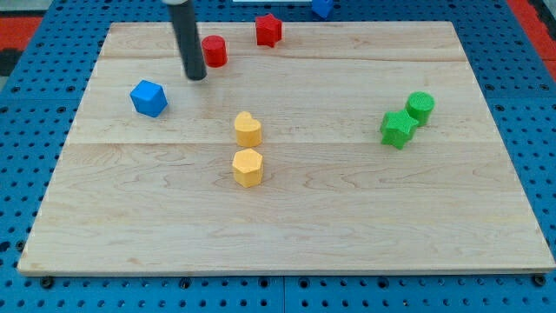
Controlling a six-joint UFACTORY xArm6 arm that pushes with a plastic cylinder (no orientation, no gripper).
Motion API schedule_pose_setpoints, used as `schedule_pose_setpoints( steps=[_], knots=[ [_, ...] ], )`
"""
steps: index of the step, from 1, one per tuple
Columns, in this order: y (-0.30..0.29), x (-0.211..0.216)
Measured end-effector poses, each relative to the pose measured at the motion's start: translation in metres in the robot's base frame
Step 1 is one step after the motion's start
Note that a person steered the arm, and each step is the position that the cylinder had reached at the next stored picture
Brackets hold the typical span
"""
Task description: Slightly touching the yellow heart top of the yellow hexagon
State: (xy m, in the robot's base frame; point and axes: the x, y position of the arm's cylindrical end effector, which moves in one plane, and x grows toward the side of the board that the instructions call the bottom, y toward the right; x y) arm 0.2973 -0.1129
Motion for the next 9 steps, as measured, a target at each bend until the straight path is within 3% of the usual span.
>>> schedule_pose_setpoints(
  steps=[2,3,6,7,9],
  knots=[
    [-0.021,-0.049],
    [0.026,-0.067],
    [-0.008,-0.012],
    [0.051,-0.01],
    [0.083,-0.009]
  ],
)
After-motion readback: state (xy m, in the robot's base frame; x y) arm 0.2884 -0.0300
